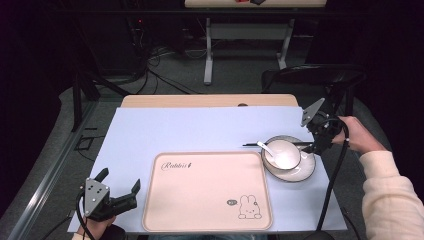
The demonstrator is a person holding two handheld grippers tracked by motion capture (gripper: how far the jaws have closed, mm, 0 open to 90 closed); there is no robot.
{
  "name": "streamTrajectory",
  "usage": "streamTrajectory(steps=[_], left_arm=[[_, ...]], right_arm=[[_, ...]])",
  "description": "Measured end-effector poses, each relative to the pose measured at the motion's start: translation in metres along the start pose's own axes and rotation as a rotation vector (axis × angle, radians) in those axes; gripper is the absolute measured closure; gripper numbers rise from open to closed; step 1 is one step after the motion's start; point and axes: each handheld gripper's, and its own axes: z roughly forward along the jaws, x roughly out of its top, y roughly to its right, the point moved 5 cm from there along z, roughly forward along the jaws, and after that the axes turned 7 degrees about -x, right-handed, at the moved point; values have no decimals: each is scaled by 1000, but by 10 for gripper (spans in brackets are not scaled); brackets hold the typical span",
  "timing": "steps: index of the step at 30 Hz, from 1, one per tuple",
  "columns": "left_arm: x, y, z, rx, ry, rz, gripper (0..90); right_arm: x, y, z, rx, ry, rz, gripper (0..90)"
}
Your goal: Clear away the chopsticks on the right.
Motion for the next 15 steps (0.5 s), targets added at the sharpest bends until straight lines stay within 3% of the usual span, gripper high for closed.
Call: streamTrajectory(steps=[7,15], left_arm=[[0,0,0,1,0,1,0],[0,0,0,1,0,1,0]], right_arm=[[-2,14,16,-3,-33,-18,22],[-6,23,37,-12,-121,-32,199]])
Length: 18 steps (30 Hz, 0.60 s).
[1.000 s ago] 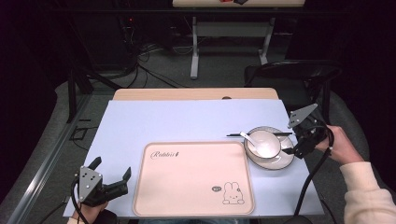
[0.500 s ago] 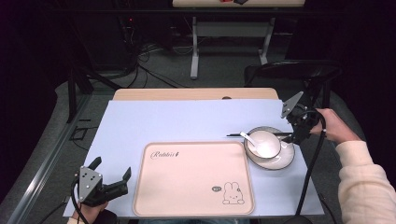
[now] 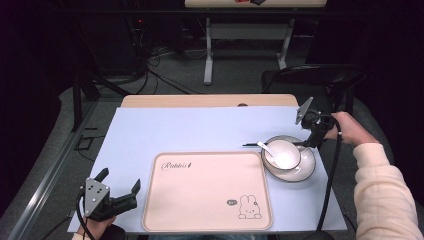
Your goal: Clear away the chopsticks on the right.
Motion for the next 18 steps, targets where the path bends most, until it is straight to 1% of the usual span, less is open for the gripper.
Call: streamTrajectory(steps=[2,3,4,5,7,8,9,10,11,12,13,14,15,16,17,18], left_arm=[[0,0,0,0,1,1,0],[0,0,0,0,1,1,0],[0,0,0,0,2,0,0],[0,0,0,1,1,-1,0],[0,0,0,0,1,0,0],[0,0,0,0,2,0,0],[0,0,0,-1,2,1,0],[0,0,-1,-1,1,0,0],[0,0,-1,-1,1,0,0],[0,0,-1,0,2,0,0],[0,0,-1,0,2,0,0],[0,0,0,-1,1,2,0],[0,0,0,-2,0,2,0],[0,0,0,-1,0,-1,0],[0,0,0,-1,0,-1,0],[0,0,0,0,0,0,0]], right_arm=[[1,0,5,-2,-18,-8,266],[1,0,5,-2,-18,-8,266],[2,0,11,8,-38,-7,331],[2,0,13,9,-41,-8,355],[2,-1,18,9,-61,-20,440],[2,-3,21,6,-82,-39,457],[1,-5,24,-1,-104,-67,499],[2,-8,28,11,-117,-94,544],[2,-8,28,11,-117,-94,544],[2,-13,33,18,-133,-119,595],[3,-14,36,19,-129,-132,614],[3,-16,37,21,-131,-125,636],[3,-17,38,22,-146,-129,661],[3,-16,40,32,-136,-144,677],[4,-16,41,29,-147,-148,684],[4,-17,42,32,-152,-140,707]])
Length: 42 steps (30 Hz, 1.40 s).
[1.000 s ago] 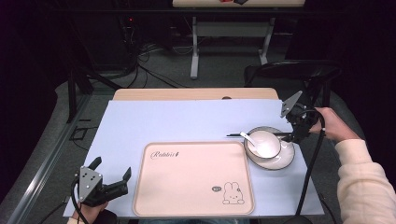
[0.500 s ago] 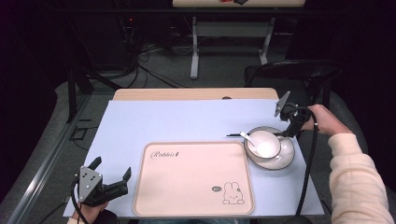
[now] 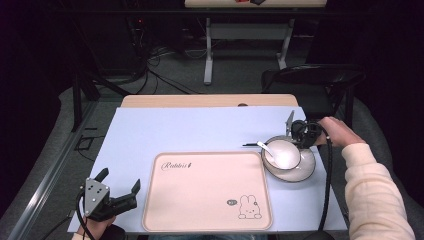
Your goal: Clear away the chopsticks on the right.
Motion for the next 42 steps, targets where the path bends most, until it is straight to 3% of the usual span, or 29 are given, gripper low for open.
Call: streamTrajectory(steps=[10,14,21,22,31,32,42], left_arm=[[0,0,0,-1,0,0,0],[0,0,0,-1,0,-1,0],[0,0,0,0,-2,-2,0],[0,0,0,0,-3,1,0],[0,0,0,1,-5,-1,0],[0,0,0,2,-3,-4,0],[0,0,0,2,-5,0,0]], right_arm=[[2,0,8,26,-28,-14,769],[4,0,9,29,-8,-28,776],[3,1,11,28,-30,-26,774],[3,1,12,36,-41,-42,774],[2,0,15,39,-44,-26,800],[2,-2,24,72,-12,-21,822],[1,-3,23,87,3,-22,847]])
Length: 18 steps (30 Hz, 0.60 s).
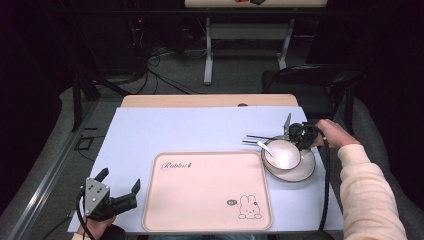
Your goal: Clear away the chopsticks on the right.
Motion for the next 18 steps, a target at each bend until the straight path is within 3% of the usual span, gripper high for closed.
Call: streamTrajectory(steps=[9,14,18], left_arm=[[0,0,0,0,-1,-1,0],[0,0,0,1,0,-1,0],[0,0,0,0,-1,-1,0]], right_arm=[[-2,2,-12,-34,14,21,849],[-4,9,-25,-62,63,78,849],[-5,12,-38,-93,54,99,849]])
